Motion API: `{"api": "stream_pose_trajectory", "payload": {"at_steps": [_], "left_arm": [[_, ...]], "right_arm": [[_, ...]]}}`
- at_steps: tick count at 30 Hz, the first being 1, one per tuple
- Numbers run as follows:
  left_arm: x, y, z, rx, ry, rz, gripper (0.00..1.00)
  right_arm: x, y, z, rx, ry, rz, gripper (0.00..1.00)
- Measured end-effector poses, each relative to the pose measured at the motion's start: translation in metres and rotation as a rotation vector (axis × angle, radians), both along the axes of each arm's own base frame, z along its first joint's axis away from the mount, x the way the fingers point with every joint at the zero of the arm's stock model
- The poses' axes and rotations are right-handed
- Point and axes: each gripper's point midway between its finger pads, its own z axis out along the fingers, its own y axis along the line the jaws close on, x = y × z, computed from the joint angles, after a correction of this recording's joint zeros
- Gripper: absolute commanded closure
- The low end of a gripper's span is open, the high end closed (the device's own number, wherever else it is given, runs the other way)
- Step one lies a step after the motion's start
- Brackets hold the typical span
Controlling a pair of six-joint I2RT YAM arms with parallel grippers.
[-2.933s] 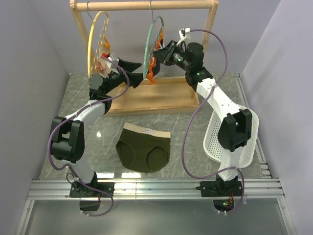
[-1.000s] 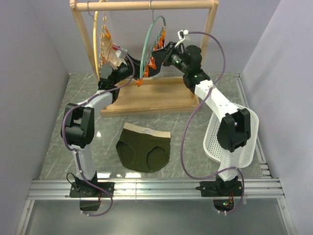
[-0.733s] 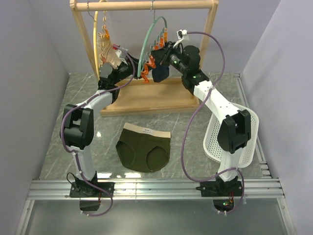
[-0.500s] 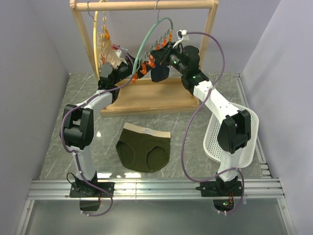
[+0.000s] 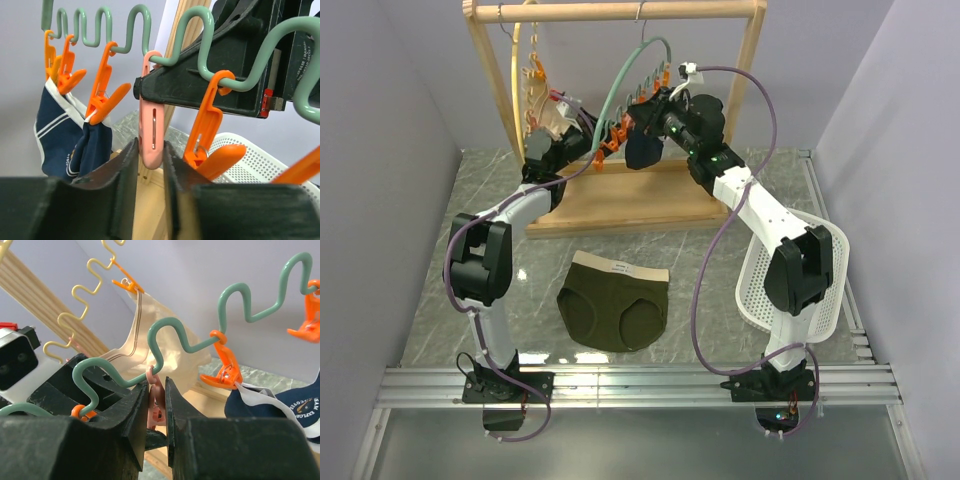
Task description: Clip the underwear to the hanger
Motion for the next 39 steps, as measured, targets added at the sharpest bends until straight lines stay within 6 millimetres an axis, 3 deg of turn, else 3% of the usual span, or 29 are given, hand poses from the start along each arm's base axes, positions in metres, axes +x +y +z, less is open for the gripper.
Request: {"api": "stream_pose_trajectory", "payload": {"at_steps": [1, 4, 5, 6, 9, 14, 17, 21, 23, 24, 25, 27, 30, 39], "left_arm": [[0.000, -0.001, 0.000, 0.000, -0.001, -0.001, 0.88], [-0.001, -0.001, 0.000, 0.004, -0.007, -0.001, 0.98], [-0.001, -0.002, 0.000, 0.004, -0.008, -0.002, 0.99], [-0.001, -0.002, 0.000, 0.005, -0.008, -0.002, 1.00], [-0.001, -0.002, 0.000, 0.005, -0.008, -0.004, 1.00], [-0.001, -0.002, 0.001, 0.004, -0.010, -0.001, 1.00], [-0.001, -0.001, 0.002, 0.002, -0.014, 0.000, 1.00], [-0.001, -0.001, 0.002, 0.002, -0.017, -0.001, 0.99], [-0.001, -0.001, 0.002, 0.002, -0.016, -0.002, 0.92], [-0.001, -0.001, 0.002, 0.002, -0.017, -0.002, 0.81], [-0.001, -0.001, 0.002, 0.002, -0.018, -0.001, 0.75], [-0.001, -0.001, 0.002, 0.002, -0.017, 0.000, 0.61], [0.001, 0.003, 0.003, 0.001, -0.016, 0.009, 0.51], [-0.001, 0.021, 0.020, 0.008, -0.054, 0.058, 0.51]], "right_arm": [[0.000, 0.000, 0.000, -0.001, 0.001, -0.002, 1.00], [0.001, -0.002, 0.000, -0.001, 0.003, -0.013, 0.94], [0.002, -0.002, -0.001, -0.001, 0.005, -0.015, 0.89], [0.002, -0.002, -0.001, -0.002, 0.006, -0.016, 0.78], [0.001, -0.002, -0.002, 0.000, 0.013, -0.015, 0.64], [-0.001, 0.000, -0.004, -0.001, 0.028, -0.006, 0.61], [-0.001, 0.000, -0.004, -0.001, 0.027, -0.003, 0.64], [-0.001, 0.000, -0.003, -0.004, 0.024, -0.006, 0.83], [-0.001, 0.000, -0.004, -0.006, 0.028, -0.007, 0.94], [-0.001, 0.000, -0.004, -0.006, 0.030, -0.007, 0.97], [-0.001, 0.000, -0.004, -0.007, 0.031, -0.007, 1.00], [-0.002, 0.000, -0.004, -0.008, 0.032, -0.002, 1.00], [-0.004, 0.003, -0.004, -0.010, 0.033, 0.019, 1.00], [-0.008, 0.005, -0.003, 0.001, 0.037, 0.058, 1.00]]}}
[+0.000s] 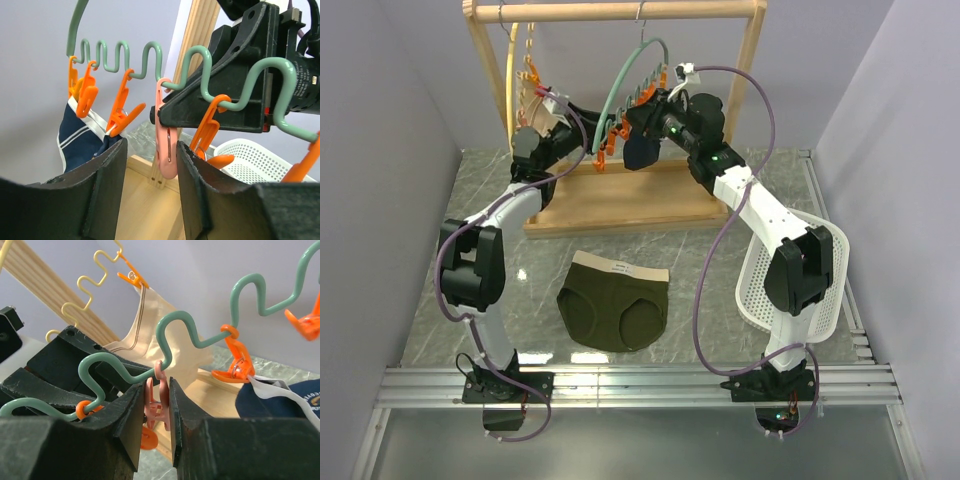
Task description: Clip the underwear to the hanger
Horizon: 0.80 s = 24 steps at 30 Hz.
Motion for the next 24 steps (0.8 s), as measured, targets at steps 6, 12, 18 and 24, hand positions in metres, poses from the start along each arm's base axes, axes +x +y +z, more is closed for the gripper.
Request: {"api": "stream_pose_trajectory", "payload": {"at_steps": [6, 12, 18, 24], "left_arm": [[-0.001, -0.008, 0.000, 0.011, 0.001, -0.006, 0.51], [-0.004, -0.014, -0.002, 0.020, 0.005, -0.016, 0.50], [-0.003, -0.018, -0.007, 0.040, 0.009, -0.017, 0.80], [-0.002, -0.022, -0.007, 0.050, 0.008, -0.019, 0.97]], "right_arm": [[0.000, -0.001, 0.001, 0.017, 0.015, 0.008, 1.00], [0.000, -0.001, 0.001, 0.021, 0.019, 0.006, 1.00], [0.000, -0.001, 0.001, 0.022, 0.019, 0.004, 1.00], [0.003, -0.004, -0.001, 0.019, 0.026, -0.016, 0.63]]}}
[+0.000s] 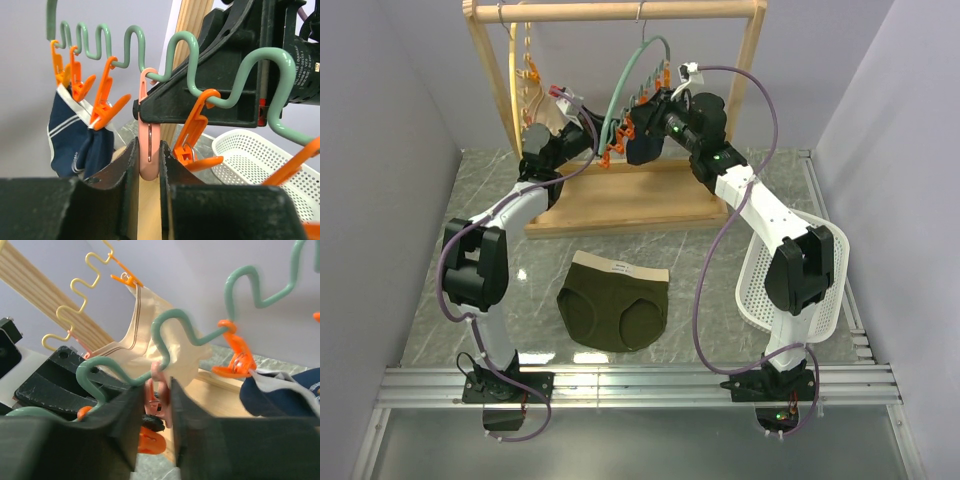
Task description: Clip the underwear to the hanger
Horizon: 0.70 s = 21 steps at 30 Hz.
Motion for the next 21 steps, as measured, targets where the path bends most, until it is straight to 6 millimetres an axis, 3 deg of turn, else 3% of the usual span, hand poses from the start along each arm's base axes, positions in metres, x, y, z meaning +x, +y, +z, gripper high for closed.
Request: {"api": "stream_pose_trajectory", "payload": {"at_steps": [3, 12, 16, 20, 21], "left_arm": [[0.0001, -0.0002, 0.0019, -0.003, -0.006, 0.003, 0.98], [-0.0005, -0.0009, 0.0036, -0.005, -0.013, 0.001, 0.99], [-0.0004, -0.0010, 0.0031, -0.005, -0.011, 0.000, 0.94], [0.0007, -0.0013, -0.0013, 0.000, 0.010, 0.000, 0.66], [0.0012, -0.0006, -0.0010, 0.000, 0.007, 0.003, 0.63]], "right_arm": [[-0.0002, 0.0003, -0.0006, -0.001, 0.003, -0.001, 0.56], [-0.0004, 0.0007, -0.0008, 0.002, 0.007, -0.004, 0.56], [-0.0006, 0.0013, -0.0012, -0.005, 0.003, -0.004, 0.76], [0.0006, -0.0004, -0.0049, -0.022, 0.006, -0.013, 1.00], [0.0007, -0.0005, -0.0049, -0.022, 0.006, -0.013, 1.00]]}}
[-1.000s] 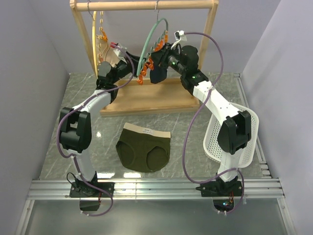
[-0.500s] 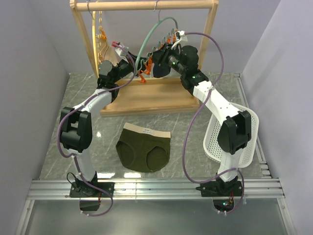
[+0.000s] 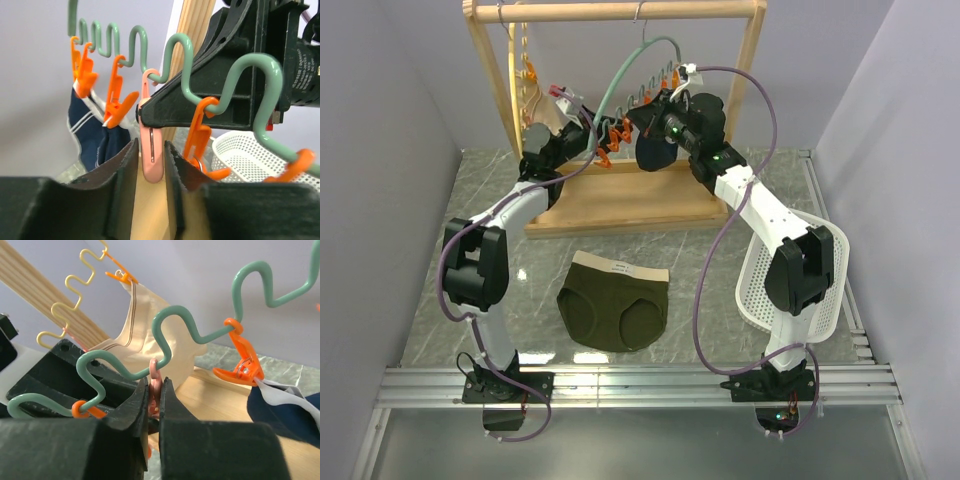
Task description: Clip the underwear to the hanger
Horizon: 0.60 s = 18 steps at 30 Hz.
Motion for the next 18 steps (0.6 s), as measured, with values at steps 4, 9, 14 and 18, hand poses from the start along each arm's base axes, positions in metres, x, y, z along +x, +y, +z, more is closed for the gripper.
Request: {"api": "stream_pose_trajectory", "payload": {"at_steps": [4, 9, 14, 18], "left_arm": [[0.000, 0.000, 0.000, 0.003, -0.006, 0.002, 0.52], [0.000, 0.004, -0.009, 0.011, 0.012, 0.011, 0.41], [-0.003, 0.022, -0.027, 0.031, 0.062, 0.026, 0.39], [-0.012, 0.040, -0.038, 0.059, 0.099, 0.032, 0.37]], "right_arm": [[-0.002, 0.002, 0.001, 0.002, -0.005, 0.016, 1.00], [-0.004, 0.003, 0.003, 0.004, -0.011, 0.034, 1.00], [-0.005, 0.001, 0.005, 0.010, -0.019, 0.059, 1.00], [-0.005, -0.002, 0.006, 0.016, -0.021, 0.080, 1.00]]}}
